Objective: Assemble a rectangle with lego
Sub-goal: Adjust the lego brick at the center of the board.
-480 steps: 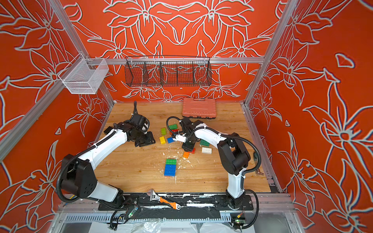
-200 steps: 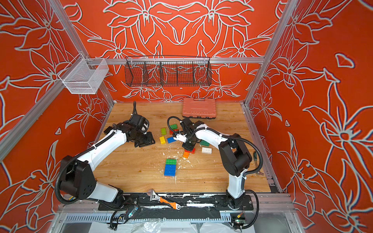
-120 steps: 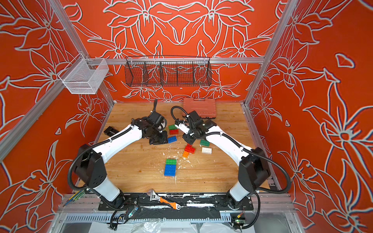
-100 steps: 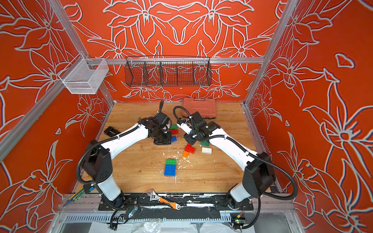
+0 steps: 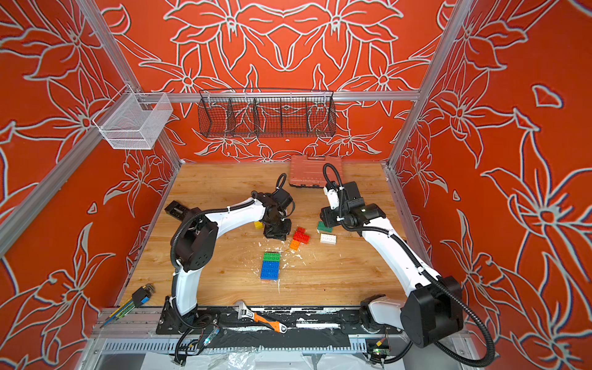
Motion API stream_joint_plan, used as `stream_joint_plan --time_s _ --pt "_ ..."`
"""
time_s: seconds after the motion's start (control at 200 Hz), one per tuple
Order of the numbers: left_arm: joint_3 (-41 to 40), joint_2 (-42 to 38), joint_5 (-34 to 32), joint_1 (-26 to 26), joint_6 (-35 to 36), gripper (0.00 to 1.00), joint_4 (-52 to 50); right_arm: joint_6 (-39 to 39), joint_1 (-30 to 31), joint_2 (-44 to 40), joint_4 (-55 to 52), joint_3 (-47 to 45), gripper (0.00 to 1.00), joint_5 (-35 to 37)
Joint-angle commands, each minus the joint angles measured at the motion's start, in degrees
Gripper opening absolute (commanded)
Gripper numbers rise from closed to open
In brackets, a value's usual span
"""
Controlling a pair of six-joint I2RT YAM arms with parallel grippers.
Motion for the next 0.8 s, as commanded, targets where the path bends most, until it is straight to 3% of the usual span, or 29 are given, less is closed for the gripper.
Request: stream_joint_plan --time_s 0.0,0.375,0.791 --pt "1.8 2.3 0.5 -0.8 -1.0 0.00 -0.9 4.7 -1.5 1.7 -0.1 -1.2 0.51 -0.2" --pt "2.5 4.1 1.9 -2.8 -2.1 0.00 -0.2 5.7 -2.4 3.4 2.1 -0.4 0.52 -2.9" --pt "2.5 3.2 2.2 -6.2 -4.9 0.00 0.2 8.9 -3.0 6.1 1.6 -2.3 0.55 1.6"
